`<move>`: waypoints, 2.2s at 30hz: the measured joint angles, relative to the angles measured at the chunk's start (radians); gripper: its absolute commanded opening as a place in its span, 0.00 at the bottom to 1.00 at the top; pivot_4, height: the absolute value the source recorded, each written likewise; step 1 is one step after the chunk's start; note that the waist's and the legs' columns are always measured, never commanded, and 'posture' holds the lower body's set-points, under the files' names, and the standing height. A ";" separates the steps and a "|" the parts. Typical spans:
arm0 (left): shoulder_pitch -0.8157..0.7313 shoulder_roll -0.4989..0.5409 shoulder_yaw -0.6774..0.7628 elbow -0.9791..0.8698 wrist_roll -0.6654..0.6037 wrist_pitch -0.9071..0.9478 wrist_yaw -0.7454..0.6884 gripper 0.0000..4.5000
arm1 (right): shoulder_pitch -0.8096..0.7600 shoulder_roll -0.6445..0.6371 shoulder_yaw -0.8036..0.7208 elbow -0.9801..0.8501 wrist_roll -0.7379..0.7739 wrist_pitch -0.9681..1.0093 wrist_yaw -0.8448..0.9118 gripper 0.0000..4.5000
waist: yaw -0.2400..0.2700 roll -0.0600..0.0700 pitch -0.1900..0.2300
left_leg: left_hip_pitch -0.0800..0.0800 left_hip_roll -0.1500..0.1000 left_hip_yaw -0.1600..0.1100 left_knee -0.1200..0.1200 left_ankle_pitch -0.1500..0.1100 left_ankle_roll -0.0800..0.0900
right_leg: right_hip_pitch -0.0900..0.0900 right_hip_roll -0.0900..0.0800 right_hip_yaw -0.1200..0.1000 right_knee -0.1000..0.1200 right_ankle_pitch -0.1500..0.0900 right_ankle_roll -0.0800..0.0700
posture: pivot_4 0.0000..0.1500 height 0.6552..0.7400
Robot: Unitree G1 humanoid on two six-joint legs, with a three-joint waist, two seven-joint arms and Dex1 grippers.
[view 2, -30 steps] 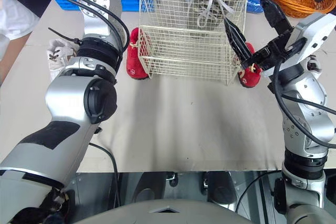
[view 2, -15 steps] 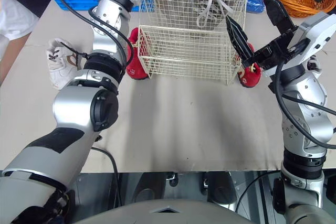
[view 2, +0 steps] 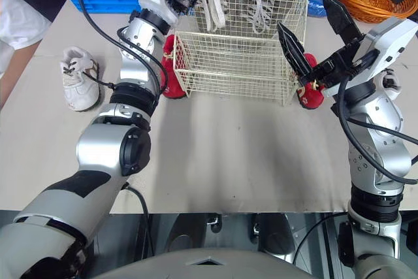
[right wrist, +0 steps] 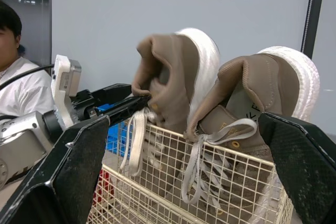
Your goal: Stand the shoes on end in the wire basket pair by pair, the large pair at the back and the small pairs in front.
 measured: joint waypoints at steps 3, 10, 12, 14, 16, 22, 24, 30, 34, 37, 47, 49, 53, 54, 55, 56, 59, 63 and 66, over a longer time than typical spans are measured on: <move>0.035 -0.002 -0.001 -0.067 -0.006 0.038 0.000 0.99 | 0.001 -0.001 -0.001 0.000 0.000 0.000 0.002 1.00 | 0.000 0.001 -0.001 | 0.000 0.000 0.000 0.000 0.000 0.000 | 0.000 0.000 0.000 0.000 0.000 0.000 | 1.00 0.36; 0.137 0.016 -0.003 -0.349 -0.062 0.239 -0.014 0.99 | 0.029 -0.023 -0.036 0.000 0.001 0.000 0.004 1.00 | -0.004 0.002 -0.001 | 0.000 0.001 0.000 0.000 0.000 0.000 | 0.000 0.000 0.003 0.000 0.000 0.000 | 1.00 0.36; 0.140 0.044 -0.001 -0.464 -0.081 0.319 -0.017 0.99 | 0.032 -0.029 -0.041 0.000 0.002 0.000 0.007 1.00 | -0.005 0.002 -0.001 | 0.000 0.001 0.000 0.000 0.000 0.000 | 0.000 0.000 0.004 0.000 0.000 0.000 | 1.00 0.36; 0.139 0.072 0.004 -0.559 -0.100 0.389 -0.019 0.99 | 0.034 -0.034 -0.044 0.010 0.002 0.000 0.016 1.00 | -0.004 0.002 -0.001 | 0.001 0.001 0.000 0.000 0.000 0.000 | 0.001 0.000 0.004 0.000 0.000 0.000 | 1.00 0.36; 0.139 0.089 0.011 -0.624 -0.115 0.442 -0.019 0.99 | 0.035 -0.044 -0.047 0.027 0.002 0.000 0.024 1.00 | -0.002 0.003 -0.001 | 0.001 0.001 0.000 0.000 0.000 0.000 | 0.001 0.000 0.004 0.000 0.000 0.000 | 1.00 0.36; 0.141 0.191 0.036 -0.855 -0.248 0.702 -0.076 0.99 | 0.039 -0.111 -0.093 0.082 -0.008 0.001 0.043 1.00 | 0.001 0.003 -0.001 | 0.002 0.001 0.000 0.000 0.000 0.000 | 0.002 0.000 0.004 -0.001 0.000 0.000 | 1.00 0.36; 0.148 0.238 0.058 -0.925 -0.316 0.798 -0.112 0.99 | 0.047 -0.127 -0.117 0.104 -0.016 0.000 0.044 1.00 | 0.001 0.003 -0.002 | 0.002 0.001 -0.001 0.000 0.000 0.000 | 0.003 0.000 0.004 -0.001 0.000 0.000 | 1.00 0.36; 0.276 0.395 0.058 -1.103 -0.503 1.072 -0.276 0.99 | 0.093 -0.183 -0.131 0.155 -0.051 0.029 0.048 1.00 | 0.000 0.005 -0.002 | 0.004 0.001 -0.001 0.000 0.000 0.000 | 0.004 0.000 0.005 -0.001 0.000 0.000 | 1.00 0.36; 0.427 0.526 0.056 -1.224 -0.596 1.207 -0.394 0.99 | 0.128 -0.230 -0.150 0.201 -0.061 0.075 0.059 1.00 | -0.001 0.007 -0.003 | 0.004 0.001 -0.001 0.000 0.000 0.000 | 0.004 0.000 0.005 -0.001 0.000 0.000 | 1.00 0.36; 0.538 0.573 0.044 -1.289 -0.648 1.272 -0.459 0.99 | 0.188 -0.260 -0.157 0.232 -0.063 0.122 0.088 1.00 | 0.005 0.008 -0.003 | 0.005 0.001 -0.001 -0.001 0.000 0.000 | 0.005 0.001 0.005 -0.001 0.000 0.000 | 1.00 0.36; 0.597 0.649 0.006 -1.444 -0.783 1.378 -0.564 0.99 | 0.246 -0.240 -0.078 0.349 -0.094 0.188 0.134 1.00 | 0.018 0.011 -0.003 | 0.015 0.001 -0.002 -0.001 0.000 0.000 | 0.015 0.001 0.006 -0.003 0.000 0.000 | 1.00 0.36; 0.591 0.649 0.004 -1.444 -0.784 1.378 -0.561 0.99 | 0.229 -0.227 -0.071 0.358 -0.091 0.213 0.133 1.00 | 0.018 0.011 -0.003 | 0.016 0.001 -0.001 -0.002 0.000 0.000 | 0.016 0.001 0.007 -0.003 0.000 0.000 | 1.00 0.36; 0.585 0.648 -0.004 -1.444 -0.786 1.383 -0.556 0.99 | 0.214 -0.209 -0.063 0.372 -0.092 0.234 0.127 1.00 | 0.020 0.012 -0.003 | 0.016 0.001 -0.001 -0.002 0.000 0.000 | 0.016 0.001 0.007 -0.003 0.000 0.000 | 1.00 0.36; 0.583 0.648 -0.009 -1.444 -0.786 1.383 -0.554 0.99 | 0.212 -0.198 -0.063 0.373 -0.092 0.240 0.121 1.00 | 0.020 0.012 -0.003 | 0.016 0.001 -0.001 -0.002 0.000 0.000 | 0.016 0.001 0.007 -0.003 0.000 0.000 | 1.00 0.36; 0.583 0.648 -0.014 -1.444 -0.786 1.385 -0.553 0.99 | 0.209 -0.187 -0.063 0.375 -0.092 0.244 0.116 1.00 | 0.020 0.012 -0.003 | 0.016 0.001 -0.001 -0.002 0.000 0.000 | 0.016 0.001 0.007 -0.003 0.000 0.000 | 1.00 0.36; 0.582 0.648 -0.021 -1.444 -0.786 1.386 -0.553 0.99 | 0.206 -0.174 -0.063 0.376 -0.091 0.247 0.111 1.00 | 0.020 0.012 -0.003 | 0.016 0.001 -0.001 -0.002 0.000 0.000 | 0.016 0.001 0.007 -0.003 0.000 0.000 | 1.00 0.36; 0.576 0.647 -0.030 -1.444 -0.786 1.388 -0.553 1.00 | 0.185 -0.147 -0.063 0.377 -0.088 0.258 0.097 0.83 | 0.020 0.012 -0.003 | 0.016 0.001 -0.001 -0.002 0.000 0.000 | 0.016 0.001 0.007 -0.003 0.000 0.000 | 1.00 0.36; 0.568 0.647 -0.030 -1.444 -0.786 1.390 -0.554 1.00 | 0.169 -0.118 -0.063 0.380 -0.087 0.259 0.074 0.40 | 0.020 0.012 -0.003 | 0.016 0.001 -0.001 -0.003 0.000 0.000 | 0.016 0.001 0.008 -0.003 0.000 0.000 | 1.00 0.36; 0.568 0.646 -0.031 -1.443 -0.785 1.391 -0.553 1.00 | 0.169 -0.116 -0.063 0.380 -0.094 0.254 0.074 0.13 | 0.020 0.012 -0.003 | 0.016 0.001 -0.001 -0.003 0.000 0.000 | 0.016 0.001 0.008 -0.003 0.000 0.000 | 1.00 0.36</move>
